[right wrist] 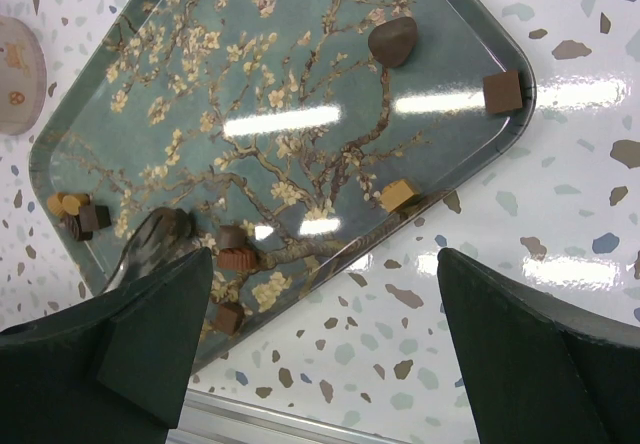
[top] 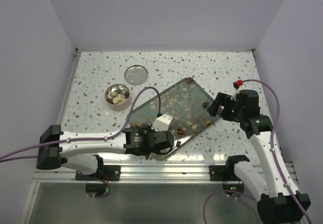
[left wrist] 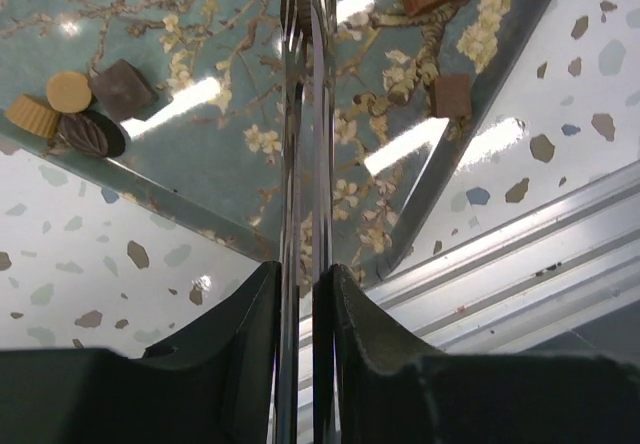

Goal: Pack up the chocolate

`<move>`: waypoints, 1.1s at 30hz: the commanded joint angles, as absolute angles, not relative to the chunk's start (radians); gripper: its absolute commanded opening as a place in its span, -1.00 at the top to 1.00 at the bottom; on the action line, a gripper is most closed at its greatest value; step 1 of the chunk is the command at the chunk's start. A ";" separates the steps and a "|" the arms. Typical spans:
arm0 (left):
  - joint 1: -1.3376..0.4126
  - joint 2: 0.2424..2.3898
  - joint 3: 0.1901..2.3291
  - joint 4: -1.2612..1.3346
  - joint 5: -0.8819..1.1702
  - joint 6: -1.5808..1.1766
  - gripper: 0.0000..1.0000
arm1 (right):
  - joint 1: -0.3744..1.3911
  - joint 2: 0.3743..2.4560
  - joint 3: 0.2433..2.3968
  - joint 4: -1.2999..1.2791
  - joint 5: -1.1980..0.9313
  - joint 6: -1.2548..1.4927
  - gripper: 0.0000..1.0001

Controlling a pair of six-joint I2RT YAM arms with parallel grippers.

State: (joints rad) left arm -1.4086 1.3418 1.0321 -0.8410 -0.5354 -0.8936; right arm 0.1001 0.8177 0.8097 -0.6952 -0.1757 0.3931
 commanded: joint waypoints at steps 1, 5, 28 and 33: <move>-1.323 1.284 1.025 -0.755 -0.540 -0.824 0.49 | 0.104 0.815 0.825 -0.703 -0.179 0.382 -0.96; -1.168 1.262 1.032 -0.707 -0.517 -0.689 0.49 | 0.106 0.802 0.816 -0.712 -0.175 0.379 -0.96; -0.356 0.950 0.968 -0.724 -0.268 -0.324 0.50 | 0.104 0.853 0.825 -0.673 -0.189 0.393 -0.96; -0.351 0.934 0.945 -0.732 -0.265 -0.342 0.42 | 0.106 0.850 0.830 -0.676 -0.190 0.388 -0.96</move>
